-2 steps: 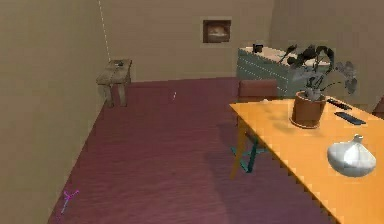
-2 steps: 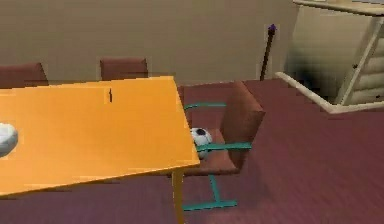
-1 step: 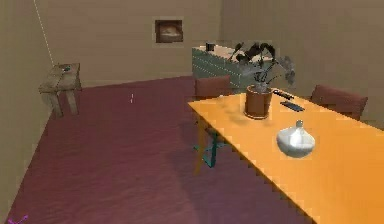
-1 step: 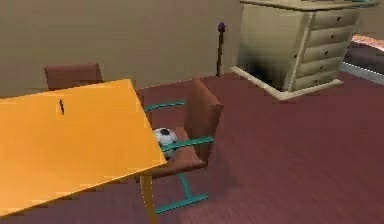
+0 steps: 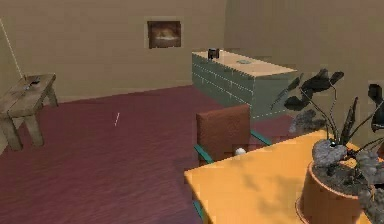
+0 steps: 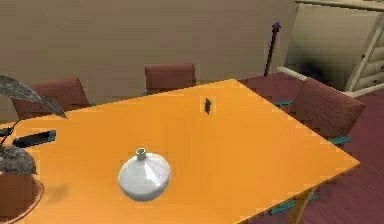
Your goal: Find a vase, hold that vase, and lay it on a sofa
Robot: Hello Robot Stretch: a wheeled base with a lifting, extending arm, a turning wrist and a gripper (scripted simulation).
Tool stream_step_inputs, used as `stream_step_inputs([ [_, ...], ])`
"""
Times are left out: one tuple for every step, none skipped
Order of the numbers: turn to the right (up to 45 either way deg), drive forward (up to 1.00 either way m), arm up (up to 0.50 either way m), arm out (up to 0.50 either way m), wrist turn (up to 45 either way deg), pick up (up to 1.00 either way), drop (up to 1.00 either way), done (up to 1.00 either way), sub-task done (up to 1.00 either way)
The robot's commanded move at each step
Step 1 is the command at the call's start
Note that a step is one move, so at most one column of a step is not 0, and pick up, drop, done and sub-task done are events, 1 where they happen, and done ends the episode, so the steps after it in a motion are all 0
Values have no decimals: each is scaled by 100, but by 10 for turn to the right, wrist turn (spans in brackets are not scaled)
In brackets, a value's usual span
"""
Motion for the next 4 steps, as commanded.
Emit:
stream_step_inputs([
  [-90, 0, 0, 0, 0, 0, 0, 0, 0],
  [0, 0, 50, 0, 0, 0, 0, 0, 0],
  [0, 0, 38, 0, 0, 0, 0, 0, 0],
  [0, 0, 0, 12, 0, 0, 0, 0, 0],
])
